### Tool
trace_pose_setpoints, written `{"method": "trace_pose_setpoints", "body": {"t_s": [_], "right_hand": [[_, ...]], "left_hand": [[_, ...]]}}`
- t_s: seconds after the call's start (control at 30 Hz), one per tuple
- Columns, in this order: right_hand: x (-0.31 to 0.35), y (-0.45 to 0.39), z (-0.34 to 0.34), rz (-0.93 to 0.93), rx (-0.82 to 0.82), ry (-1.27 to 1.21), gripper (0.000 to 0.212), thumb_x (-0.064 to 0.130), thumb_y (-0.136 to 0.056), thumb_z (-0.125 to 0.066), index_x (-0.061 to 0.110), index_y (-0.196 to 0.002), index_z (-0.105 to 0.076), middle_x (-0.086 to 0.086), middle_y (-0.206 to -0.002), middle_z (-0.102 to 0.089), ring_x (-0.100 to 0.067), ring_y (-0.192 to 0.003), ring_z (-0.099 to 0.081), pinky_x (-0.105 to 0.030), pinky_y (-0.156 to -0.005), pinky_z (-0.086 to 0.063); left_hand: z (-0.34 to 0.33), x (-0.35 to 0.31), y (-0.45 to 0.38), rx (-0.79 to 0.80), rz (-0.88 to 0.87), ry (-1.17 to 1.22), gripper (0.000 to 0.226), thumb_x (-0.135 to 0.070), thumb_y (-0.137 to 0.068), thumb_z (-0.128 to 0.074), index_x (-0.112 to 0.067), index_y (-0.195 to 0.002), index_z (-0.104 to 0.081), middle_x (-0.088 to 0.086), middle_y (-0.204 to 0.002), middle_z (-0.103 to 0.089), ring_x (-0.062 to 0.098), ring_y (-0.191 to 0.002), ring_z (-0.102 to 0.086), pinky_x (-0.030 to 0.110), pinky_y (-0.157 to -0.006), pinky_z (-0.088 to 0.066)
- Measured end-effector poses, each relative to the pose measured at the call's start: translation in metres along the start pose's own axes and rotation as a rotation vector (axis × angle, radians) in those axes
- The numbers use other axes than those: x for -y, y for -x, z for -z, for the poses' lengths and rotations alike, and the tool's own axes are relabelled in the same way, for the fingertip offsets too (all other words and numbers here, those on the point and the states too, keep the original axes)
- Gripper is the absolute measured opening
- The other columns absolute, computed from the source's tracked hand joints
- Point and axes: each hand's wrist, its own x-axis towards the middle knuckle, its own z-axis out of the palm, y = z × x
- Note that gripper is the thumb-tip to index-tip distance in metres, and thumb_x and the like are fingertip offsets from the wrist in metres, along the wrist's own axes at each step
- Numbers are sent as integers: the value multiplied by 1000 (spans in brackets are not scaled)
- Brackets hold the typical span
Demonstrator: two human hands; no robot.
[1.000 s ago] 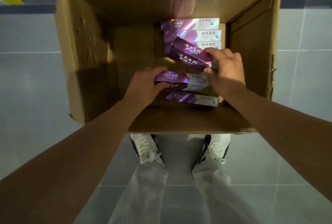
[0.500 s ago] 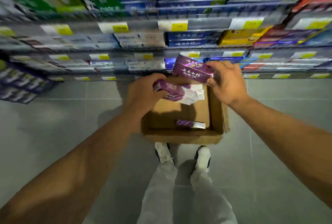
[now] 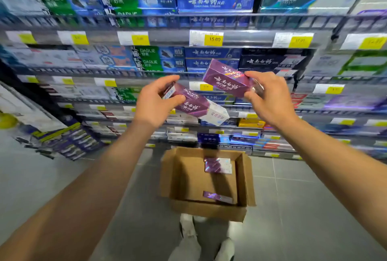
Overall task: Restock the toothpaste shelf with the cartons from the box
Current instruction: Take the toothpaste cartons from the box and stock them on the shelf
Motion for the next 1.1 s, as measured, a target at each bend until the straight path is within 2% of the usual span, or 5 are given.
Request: {"method": "trace_pose_setpoints", "body": {"t_s": [0.3, 0.43, 0.57, 0.87, 1.1], "right_hand": [[70, -44, 107, 183, -130, 51, 47, 21, -84, -67, 21, -130, -57, -10, -114, -62, -31, -108, -52, -39, -98, -35], [98, -66, 136, 262, -197, 83, 46, 17, -84, -67, 19, -129, -58, -10, -115, -63, -30, -105, -52, -33, -94, -31], [121, -92, 155, 349, -249, 149, 46, 15, -82, -68, 18, -127, -58, -9, -115, -64, -31, -106, -54, -35, -94, -33], [172, -169, 172, 349, -326, 291, 47, 13, -83, -62, 21, -129, -58, -12, -111, -64, -35, -103, -54, -39, -93, -37], [202, -225, 154, 265, -261, 414, 44, 23, -87, -58, 30, -130, -58, -2, -113, -66, -34, -102, -58, -46, -84, -50]], "left_hand": [[42, -105, 8, -120, -116, 181, 45, -13, -80, -75, -27, -121, -63, -10, -109, -65, -6, -93, -62, 20, -79, -55], [57, -130, -8, -136, -151, 294, 43, -9, -80, -74, -26, -119, -65, 0, -116, -66, 14, -103, -65, 39, -82, -58], [73, -151, -32, -141, -198, 348, 38, -8, -81, -74, -29, -112, -66, 3, -113, -68, 22, -103, -66, 43, -80, -58], [117, -170, -96, -147, -278, 417, 37, -13, -79, -76, -32, -110, -68, 6, -114, -67, 26, -102, -66, 42, -77, -59], [149, -163, -133, -147, -285, 477, 38, -8, -79, -75, -41, -98, -68, -3, -109, -69, 19, -99, -67, 41, -78, -59]]}}
